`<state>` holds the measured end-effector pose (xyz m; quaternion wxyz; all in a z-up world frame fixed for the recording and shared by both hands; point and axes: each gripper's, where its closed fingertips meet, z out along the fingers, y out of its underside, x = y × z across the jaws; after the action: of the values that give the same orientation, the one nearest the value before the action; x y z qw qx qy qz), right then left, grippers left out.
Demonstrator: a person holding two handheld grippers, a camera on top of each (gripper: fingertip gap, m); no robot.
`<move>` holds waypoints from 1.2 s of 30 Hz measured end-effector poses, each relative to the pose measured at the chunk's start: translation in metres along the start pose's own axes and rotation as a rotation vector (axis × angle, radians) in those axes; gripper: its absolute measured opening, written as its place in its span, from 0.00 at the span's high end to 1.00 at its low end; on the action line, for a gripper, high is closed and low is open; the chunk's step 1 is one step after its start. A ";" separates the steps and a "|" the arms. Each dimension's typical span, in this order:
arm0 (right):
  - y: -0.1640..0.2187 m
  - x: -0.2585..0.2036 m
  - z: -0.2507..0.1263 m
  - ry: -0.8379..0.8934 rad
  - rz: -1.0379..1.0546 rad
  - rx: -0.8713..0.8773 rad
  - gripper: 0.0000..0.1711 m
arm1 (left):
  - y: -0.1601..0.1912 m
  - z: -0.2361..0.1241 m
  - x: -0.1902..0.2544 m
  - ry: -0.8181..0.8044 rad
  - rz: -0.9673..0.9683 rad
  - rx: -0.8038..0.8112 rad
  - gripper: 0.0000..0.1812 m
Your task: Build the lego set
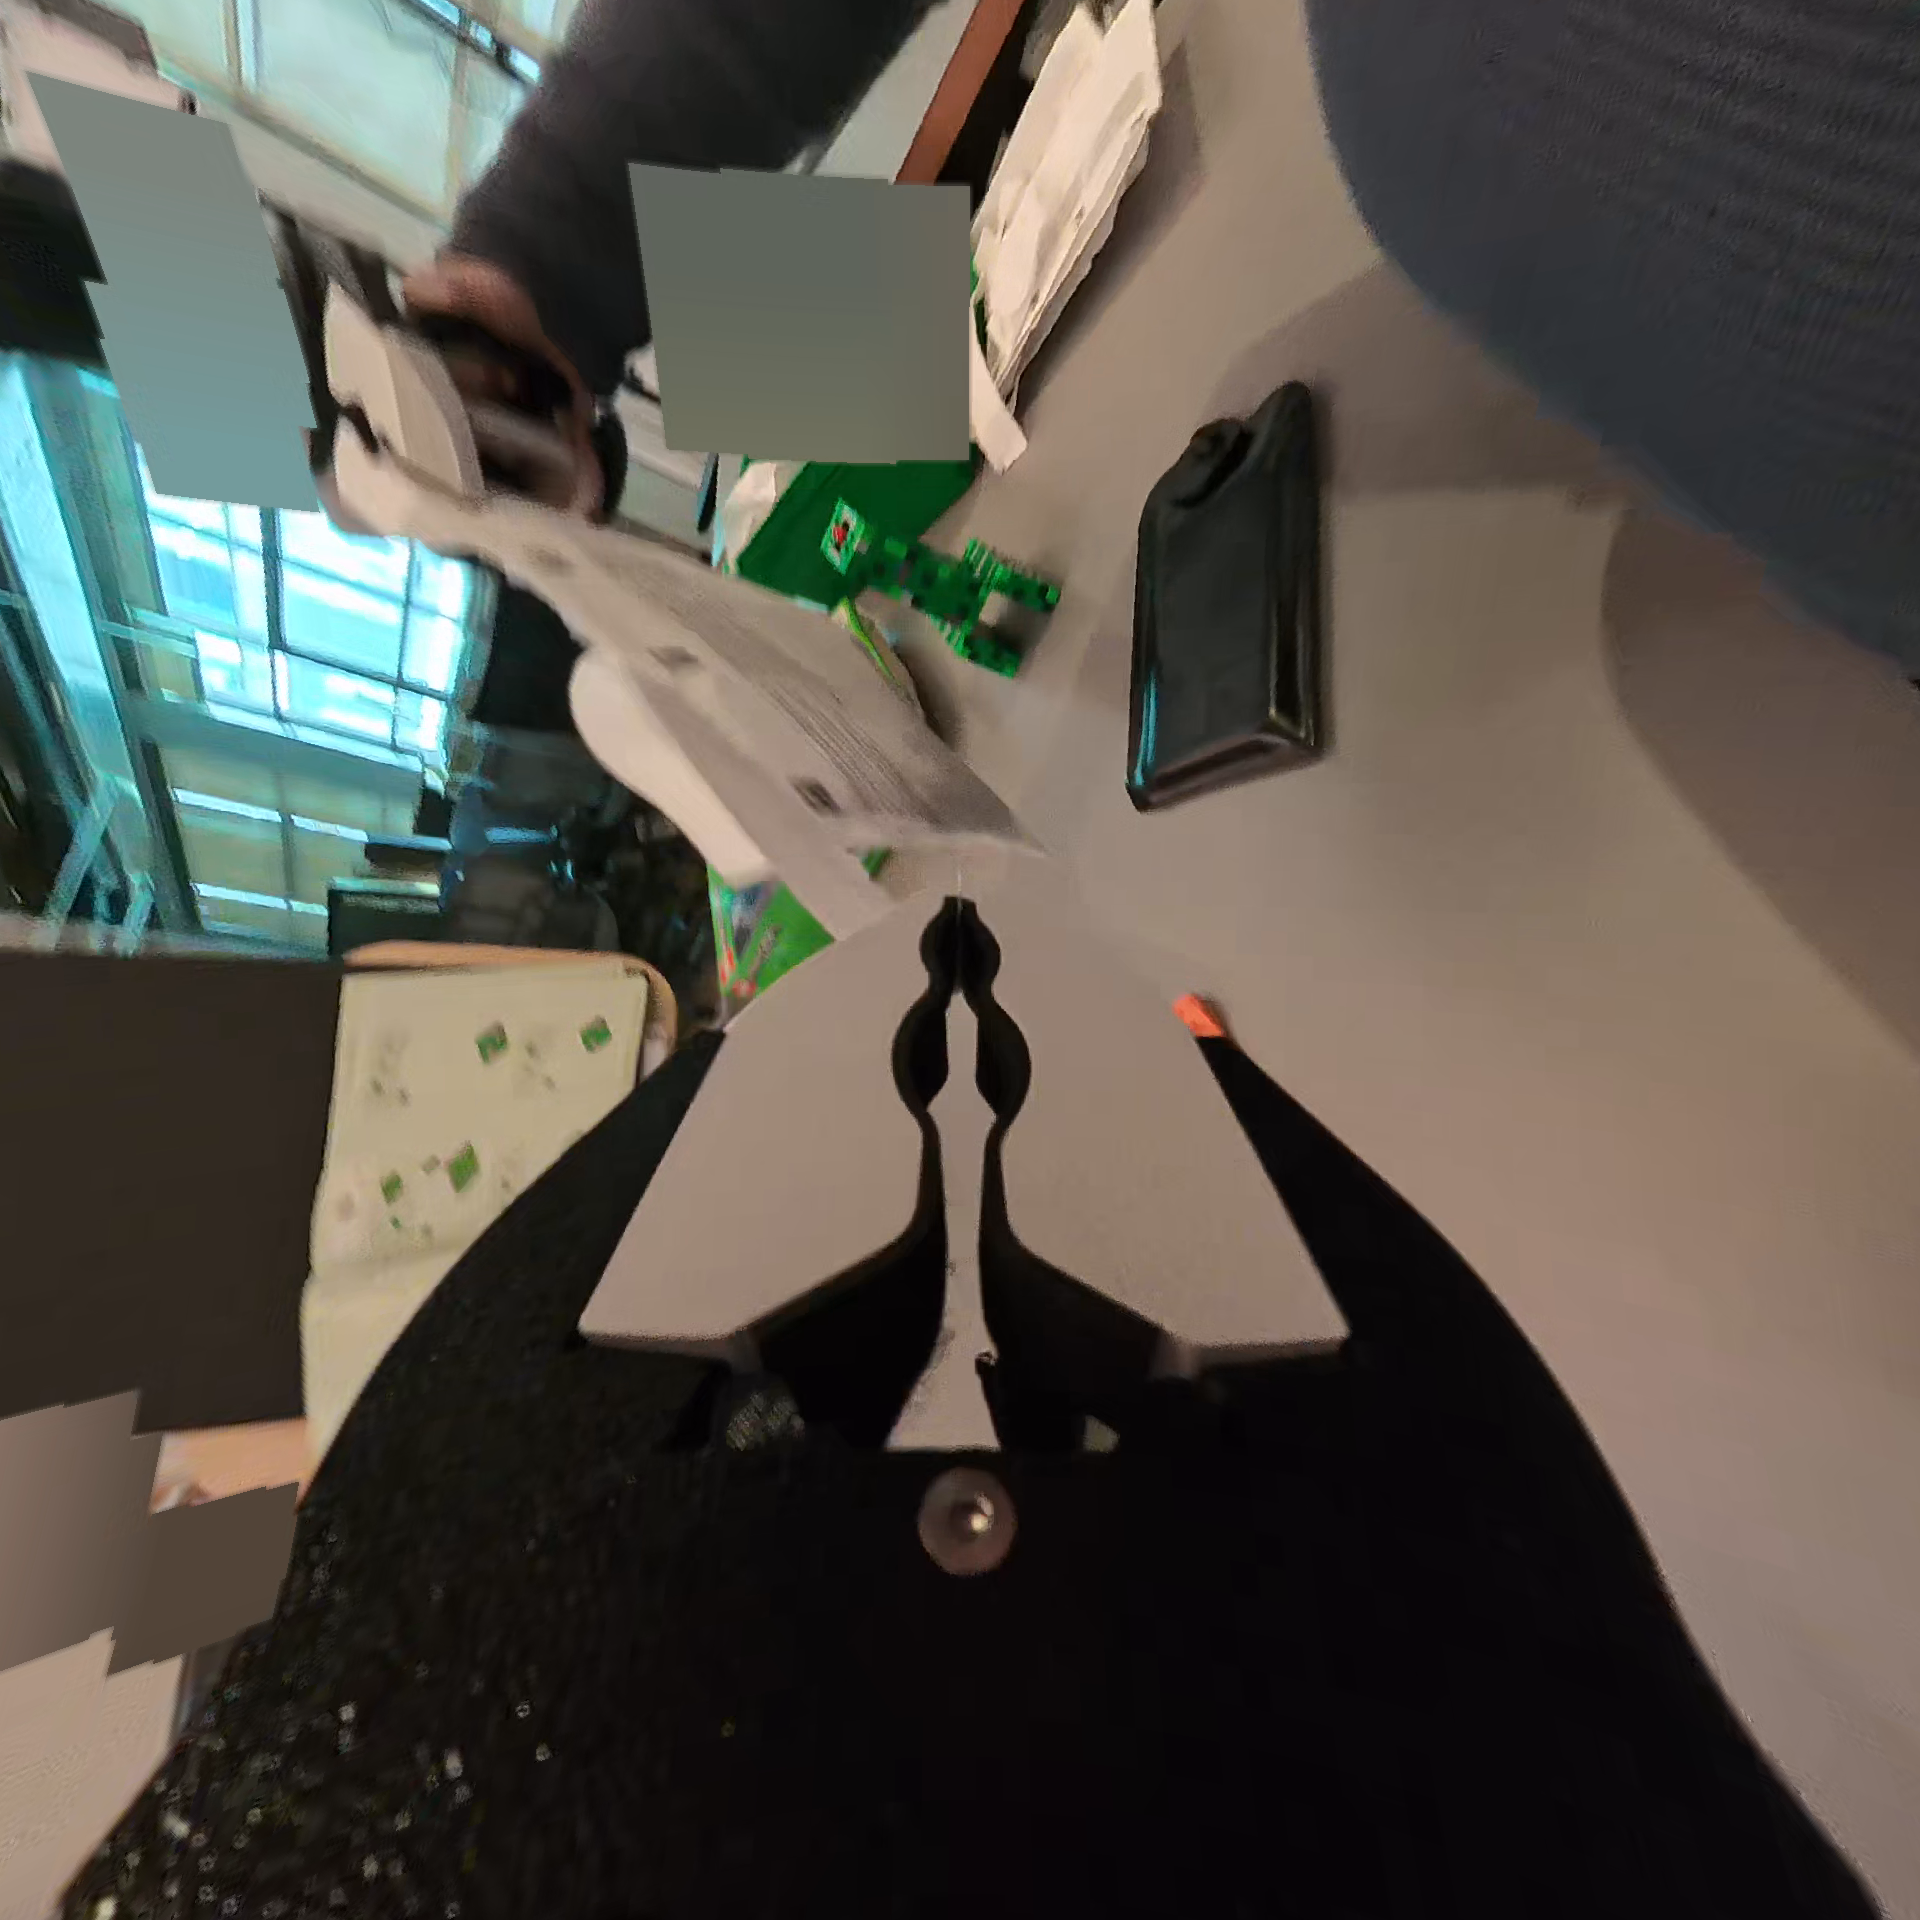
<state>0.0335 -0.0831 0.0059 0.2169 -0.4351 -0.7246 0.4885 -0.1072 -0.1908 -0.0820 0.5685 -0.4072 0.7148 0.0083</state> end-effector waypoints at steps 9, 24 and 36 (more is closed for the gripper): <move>0.019 -0.004 -0.077 0.202 0.036 0.060 1.00 | 0.082 -0.052 0.032 -0.106 -0.251 -0.249 1.00; 0.000 0.012 -0.054 0.399 -0.103 0.098 1.00 | 0.162 -0.097 0.075 -0.269 -0.865 -0.135 1.00; -0.014 0.039 0.039 0.321 -0.186 0.112 1.00 | 0.219 -0.090 0.012 -0.492 -1.253 -0.099 1.00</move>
<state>-0.0219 -0.0721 -0.0028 0.3978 -0.4256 -0.6895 0.4303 -0.3093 -0.0935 -0.1588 0.5928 -0.7566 0.1921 -0.1979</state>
